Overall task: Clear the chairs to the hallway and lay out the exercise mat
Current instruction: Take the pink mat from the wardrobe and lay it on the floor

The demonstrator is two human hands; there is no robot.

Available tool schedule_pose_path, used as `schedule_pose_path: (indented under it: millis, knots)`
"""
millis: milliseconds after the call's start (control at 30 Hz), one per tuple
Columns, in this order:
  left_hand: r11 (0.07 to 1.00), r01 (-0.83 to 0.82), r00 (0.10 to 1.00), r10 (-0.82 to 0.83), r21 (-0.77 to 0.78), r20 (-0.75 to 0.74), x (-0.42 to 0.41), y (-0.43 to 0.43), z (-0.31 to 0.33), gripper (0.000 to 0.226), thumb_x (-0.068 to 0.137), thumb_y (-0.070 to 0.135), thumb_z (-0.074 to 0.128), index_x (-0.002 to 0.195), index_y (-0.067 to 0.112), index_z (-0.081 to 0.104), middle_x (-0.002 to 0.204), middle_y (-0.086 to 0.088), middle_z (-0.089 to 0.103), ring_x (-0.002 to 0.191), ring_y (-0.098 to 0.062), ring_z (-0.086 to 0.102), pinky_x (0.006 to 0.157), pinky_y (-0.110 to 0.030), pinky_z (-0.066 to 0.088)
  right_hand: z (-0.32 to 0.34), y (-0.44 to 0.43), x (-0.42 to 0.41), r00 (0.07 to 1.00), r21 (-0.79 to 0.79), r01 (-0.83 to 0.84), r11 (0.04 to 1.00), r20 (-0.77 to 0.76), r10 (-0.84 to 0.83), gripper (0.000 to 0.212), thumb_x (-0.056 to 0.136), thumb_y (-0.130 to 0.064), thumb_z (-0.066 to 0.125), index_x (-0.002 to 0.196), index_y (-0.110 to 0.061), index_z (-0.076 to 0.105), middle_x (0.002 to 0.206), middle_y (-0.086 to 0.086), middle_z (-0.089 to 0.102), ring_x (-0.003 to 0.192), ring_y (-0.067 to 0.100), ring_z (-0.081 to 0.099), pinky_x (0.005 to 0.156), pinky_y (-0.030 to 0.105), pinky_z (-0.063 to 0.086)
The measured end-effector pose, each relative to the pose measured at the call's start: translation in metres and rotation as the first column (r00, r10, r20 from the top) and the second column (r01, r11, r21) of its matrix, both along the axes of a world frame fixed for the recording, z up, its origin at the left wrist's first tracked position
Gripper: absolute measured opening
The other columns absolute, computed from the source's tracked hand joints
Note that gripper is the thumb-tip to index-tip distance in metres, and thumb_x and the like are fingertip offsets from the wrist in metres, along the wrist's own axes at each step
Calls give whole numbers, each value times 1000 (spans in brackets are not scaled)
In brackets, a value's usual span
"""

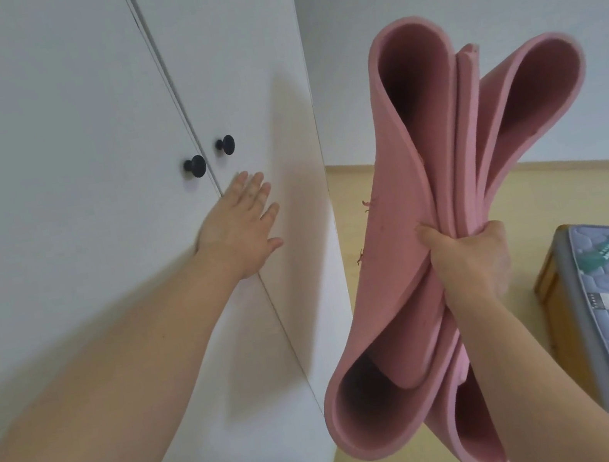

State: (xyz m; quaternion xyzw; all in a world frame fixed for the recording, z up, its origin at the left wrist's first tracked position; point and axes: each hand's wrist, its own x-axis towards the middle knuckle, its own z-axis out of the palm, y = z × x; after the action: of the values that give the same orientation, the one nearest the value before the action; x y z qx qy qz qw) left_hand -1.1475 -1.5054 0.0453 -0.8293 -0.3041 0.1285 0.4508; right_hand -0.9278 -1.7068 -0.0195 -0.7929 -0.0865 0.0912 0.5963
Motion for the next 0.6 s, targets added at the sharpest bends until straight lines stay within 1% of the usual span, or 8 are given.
schedule_pose_path:
  millis: [100,167,233,300,367,467,533,600]
  knots:
    - [1000,5,999,-4,-17,32,-1,2,0,75,100,61,0,163,20,6,170,-12,-2,156,-36,-12,122,-56,-11,0,4,-2,1000,2,15,1000,1,-15,69,54,-65,76,100,-24,45,80,-17,46,63,6,46,59,32,38]
    - [999,-12,997,16,-41,79,3,3,-1,76,100,61,0,163,20,8,170,-12,1,156,-35,-11,122,-55,-13,-1,7,-3,1000,1,27,1000,4,-27,69,55,-65,76,101,-24,45,79,-19,45,62,6,45,61,32,38]
    - [994,-52,978,70,-100,196,11,0,-4,76,100,62,2,162,19,10,170,-12,3,156,-34,-10,123,-53,-14,-3,9,-3,1000,11,31,999,0,-31,69,55,-65,77,102,-24,45,80,-19,45,62,6,45,59,30,37]
    - [974,-40,929,118,-222,351,23,-3,-7,76,101,63,10,162,18,13,170,-12,4,156,-33,-10,124,-50,-13,-4,10,-3,999,17,37,999,4,-37,69,55,-65,76,102,-25,44,80,-19,46,63,4,45,52,26,32]
    - [933,76,881,103,-353,461,43,-6,-13,74,102,62,18,161,18,17,170,-12,7,157,-31,-8,126,-48,-8,-7,12,3,998,14,54,998,19,-54,69,54,-66,75,100,-26,44,79,-19,45,62,3,44,51,23,28]
    - [786,290,820,89,-545,565,80,-11,-20,70,104,57,25,160,15,22,169,-12,13,157,-31,-1,127,-45,0,-12,16,18,996,-15,73,997,47,-72,67,54,-68,74,98,-27,43,79,-21,44,62,0,42,50,23,26]
    - [661,405,748,159,-632,645,108,-15,-25,66,105,54,31,159,15,26,169,-11,17,157,-29,5,125,-44,5,-16,22,32,994,-35,89,995,71,-87,68,54,-69,73,97,-28,42,78,-21,44,62,-1,40,50,24,26]
    - [550,491,683,239,-676,691,144,-11,-32,63,106,53,33,158,17,29,168,-8,20,156,-26,8,124,-42,9,-22,31,53,989,-52,117,992,92,-112,67,54,-70,72,95,-28,42,77,-21,44,61,-2,39,50,23,25]
